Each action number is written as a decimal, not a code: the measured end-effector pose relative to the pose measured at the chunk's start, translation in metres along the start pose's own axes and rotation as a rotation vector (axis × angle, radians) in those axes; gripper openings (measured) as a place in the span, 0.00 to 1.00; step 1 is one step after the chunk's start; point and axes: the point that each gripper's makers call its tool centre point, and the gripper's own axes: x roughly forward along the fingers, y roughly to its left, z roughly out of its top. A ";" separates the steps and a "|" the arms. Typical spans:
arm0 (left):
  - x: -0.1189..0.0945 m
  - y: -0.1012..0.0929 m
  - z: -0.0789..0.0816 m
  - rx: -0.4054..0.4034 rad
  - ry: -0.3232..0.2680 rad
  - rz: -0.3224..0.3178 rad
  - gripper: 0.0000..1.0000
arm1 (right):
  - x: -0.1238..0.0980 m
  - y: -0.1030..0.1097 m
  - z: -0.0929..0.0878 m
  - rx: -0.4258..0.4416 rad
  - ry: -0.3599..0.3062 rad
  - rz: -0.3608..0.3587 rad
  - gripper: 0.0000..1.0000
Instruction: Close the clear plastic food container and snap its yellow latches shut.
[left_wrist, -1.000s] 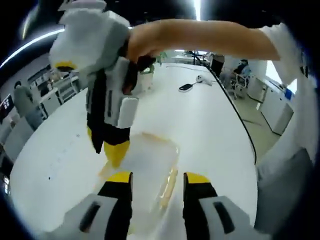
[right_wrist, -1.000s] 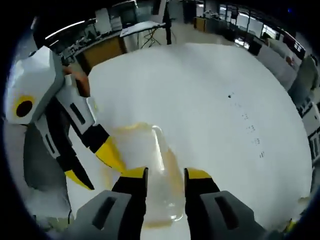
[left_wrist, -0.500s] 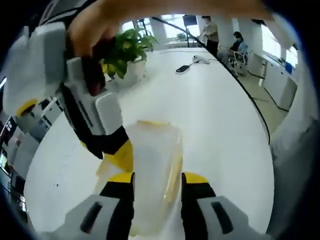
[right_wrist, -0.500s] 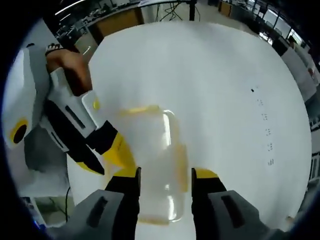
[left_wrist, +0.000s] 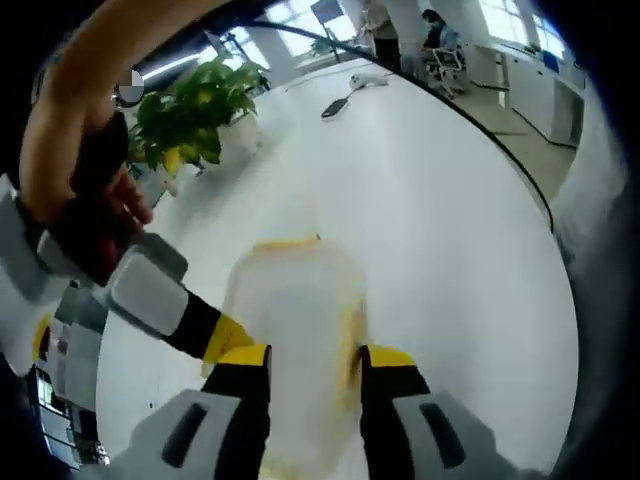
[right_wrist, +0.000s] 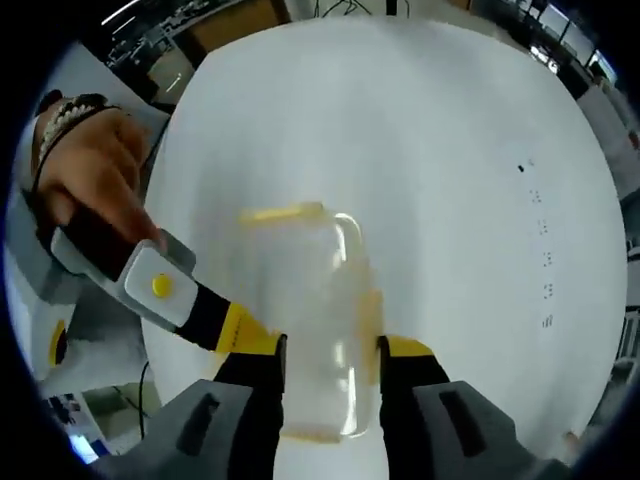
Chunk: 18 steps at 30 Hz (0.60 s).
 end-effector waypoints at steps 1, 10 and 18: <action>0.000 0.000 0.000 0.000 0.003 -0.004 0.29 | 0.000 0.001 0.000 -0.001 0.002 0.001 0.34; -0.001 -0.001 0.000 -0.003 0.011 -0.024 0.27 | -0.001 0.000 -0.001 -0.012 -0.002 0.004 0.33; -0.001 -0.002 -0.001 0.022 0.024 -0.031 0.25 | 0.000 0.000 0.000 -0.006 -0.003 0.011 0.33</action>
